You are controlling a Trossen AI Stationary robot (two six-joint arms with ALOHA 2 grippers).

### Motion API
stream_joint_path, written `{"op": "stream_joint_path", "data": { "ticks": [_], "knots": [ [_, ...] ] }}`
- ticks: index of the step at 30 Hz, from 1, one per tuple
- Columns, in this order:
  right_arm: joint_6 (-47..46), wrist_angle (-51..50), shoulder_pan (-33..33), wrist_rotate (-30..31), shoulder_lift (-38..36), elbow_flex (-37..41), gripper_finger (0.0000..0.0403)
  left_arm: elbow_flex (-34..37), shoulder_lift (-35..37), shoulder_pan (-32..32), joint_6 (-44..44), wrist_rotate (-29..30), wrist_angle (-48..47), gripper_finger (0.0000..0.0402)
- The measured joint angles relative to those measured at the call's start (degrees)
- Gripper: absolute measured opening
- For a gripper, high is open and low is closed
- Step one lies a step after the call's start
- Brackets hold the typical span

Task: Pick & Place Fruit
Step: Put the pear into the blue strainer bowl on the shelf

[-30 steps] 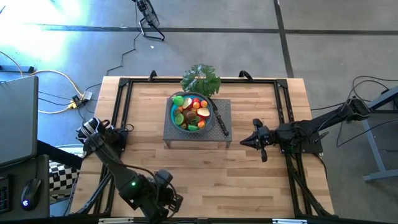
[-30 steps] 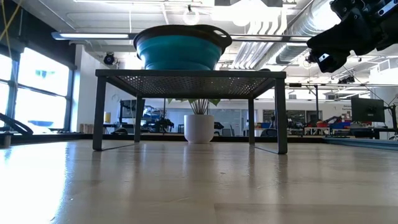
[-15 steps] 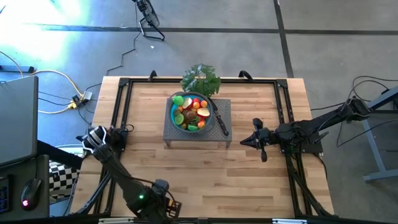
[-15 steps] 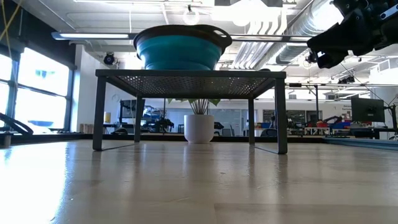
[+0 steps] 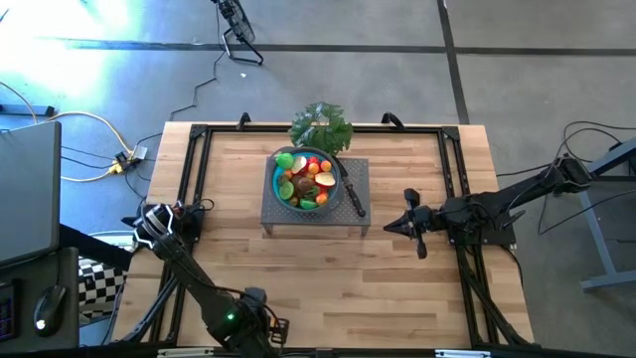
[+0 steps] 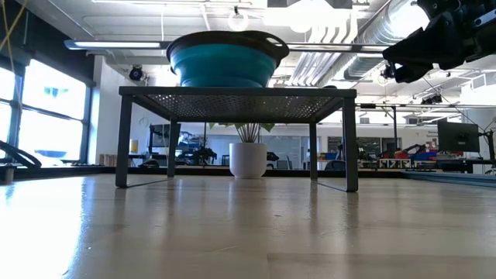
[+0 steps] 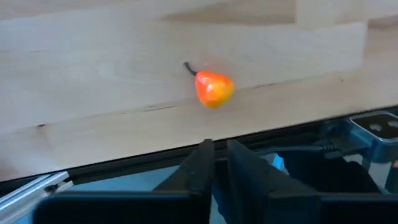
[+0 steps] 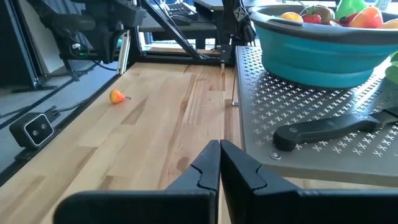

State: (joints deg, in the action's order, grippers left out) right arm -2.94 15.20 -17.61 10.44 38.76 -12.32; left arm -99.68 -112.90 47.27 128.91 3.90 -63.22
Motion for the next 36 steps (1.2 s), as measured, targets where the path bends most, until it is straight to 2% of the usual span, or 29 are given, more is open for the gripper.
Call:
{"op": "stream_joint_path", "data": {
  "ticks": [12, 17, 20, 27, 36],
  "knots": [
    [1.65, 0.00, 0.00, -0.10, 0.00, 0.00, 0.0004, 0.00, -2.33, 0.00, 1.45, 0.02, -0.45, 0.0222],
    [1.74, 0.02, -0.02, -0.02, -0.02, 0.00, 0.0004, 0.02, -4.42, 0.00, -1.67, 0.10, 3.53, 0.0271],
    [1.75, 0.03, 0.00, 0.04, 0.00, 0.00, 0.0004, 0.02, -5.58, 0.00, -2.38, 0.26, 5.11, 0.0283],
    [2.59, 0.00, 0.00, 0.06, 0.00, 0.00, 0.0004, 0.02, -8.05, 0.00, 6.10, 0.24, 4.82, 0.0284],
    [2.82, 0.02, 0.00, 0.04, -0.02, 0.00, 0.0004, 0.02, -11.51, -0.13, 7.34, 0.52, 4.97, 0.0284]
  ]
}}
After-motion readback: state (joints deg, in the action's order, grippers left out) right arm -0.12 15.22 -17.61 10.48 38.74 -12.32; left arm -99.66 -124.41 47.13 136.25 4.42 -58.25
